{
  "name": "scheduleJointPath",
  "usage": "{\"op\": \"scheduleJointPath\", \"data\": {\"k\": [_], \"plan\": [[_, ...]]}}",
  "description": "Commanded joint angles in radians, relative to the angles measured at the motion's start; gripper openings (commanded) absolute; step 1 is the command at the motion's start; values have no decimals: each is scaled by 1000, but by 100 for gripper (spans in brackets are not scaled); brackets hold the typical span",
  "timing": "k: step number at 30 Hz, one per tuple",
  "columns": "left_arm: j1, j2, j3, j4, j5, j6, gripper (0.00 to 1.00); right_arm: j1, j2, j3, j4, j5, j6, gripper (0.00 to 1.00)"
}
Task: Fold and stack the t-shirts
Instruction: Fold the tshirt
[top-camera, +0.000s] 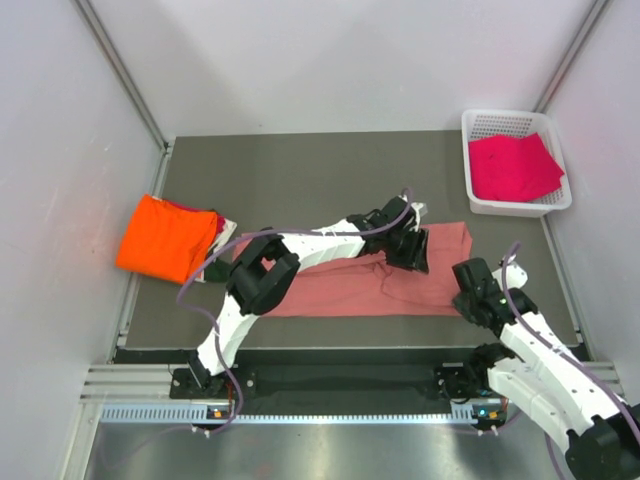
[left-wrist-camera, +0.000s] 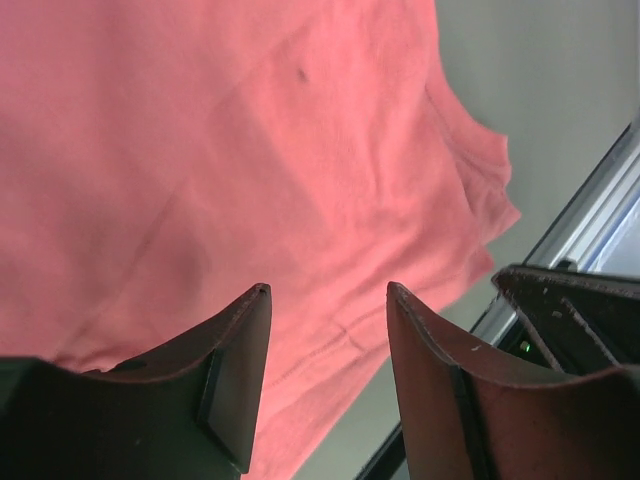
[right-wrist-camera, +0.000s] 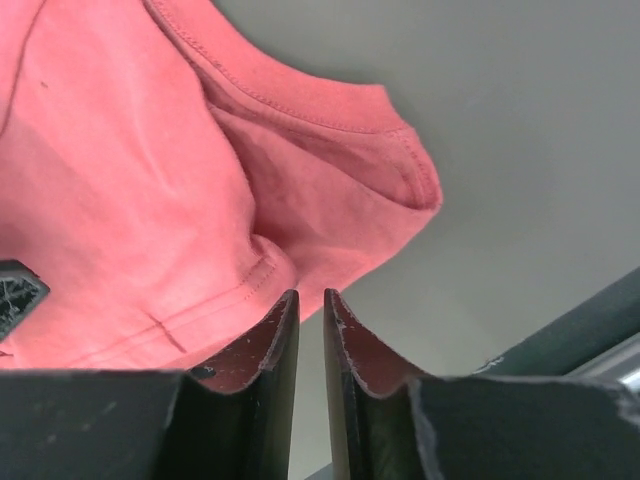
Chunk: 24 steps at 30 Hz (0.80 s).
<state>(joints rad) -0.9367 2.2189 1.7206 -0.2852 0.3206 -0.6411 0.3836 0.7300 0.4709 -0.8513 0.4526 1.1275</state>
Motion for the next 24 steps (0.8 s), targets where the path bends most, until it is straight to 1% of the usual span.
{"op": "scheduleJointPath", "data": {"k": [1, 2, 3, 4, 5, 6, 7, 8, 9, 11, 12, 14, 15, 17, 18, 21, 24], "plan": [[-13, -43, -10, 32, -30, 6, 54, 0, -27, 29, -46, 37, 5, 17], [-8, -68, -44, 49, -46, -5, 55, 1, -41, 49, -48, 52, -11, 19], [5, -124, -114, 76, -54, -12, 55, 1, -49, 63, -54, 69, -30, 21], [16, -154, -143, 77, -54, -18, 55, 1, -53, 77, -67, 89, -23, 22], [24, -184, -168, 66, -69, -23, 55, 0, -60, 113, -107, 113, -17, 23], [36, -261, -214, 19, -86, -19, 55, 1, -66, 130, -118, 150, -20, 25], [41, -307, -245, 6, -118, -11, 56, 1, -67, 147, -124, 165, -29, 27], [47, -356, -275, -6, -173, -2, 57, 1, -73, 167, -112, 175, -37, 30], [65, -451, -338, -15, -190, 1, 57, 1, -76, 170, -82, 163, -96, 34], [94, -537, -398, -19, -199, 3, 58, 1, -69, 172, -23, 152, -127, 37], [136, -607, -439, -29, -190, 4, 58, 1, -63, 175, -6, 137, -130, 35], [180, -703, -475, -77, -183, 21, 58, 1, -40, 173, 61, 86, -188, 33], [223, -732, -510, -92, -184, 27, 58, 1, -31, 170, 73, 75, -193, 33], [271, -790, -552, -115, -186, 46, 58, 1, 8, 164, 87, 61, -183, 33], [321, -842, -593, -117, -183, 52, 58, 3, 22, 160, 99, 40, -183, 34], [413, -925, -660, -134, -175, 70, 59, 3, 83, 140, 138, 8, -186, 38], [461, -984, -714, -123, -189, 73, 59, 3, 140, 123, 181, -2, -184, 40]]}}
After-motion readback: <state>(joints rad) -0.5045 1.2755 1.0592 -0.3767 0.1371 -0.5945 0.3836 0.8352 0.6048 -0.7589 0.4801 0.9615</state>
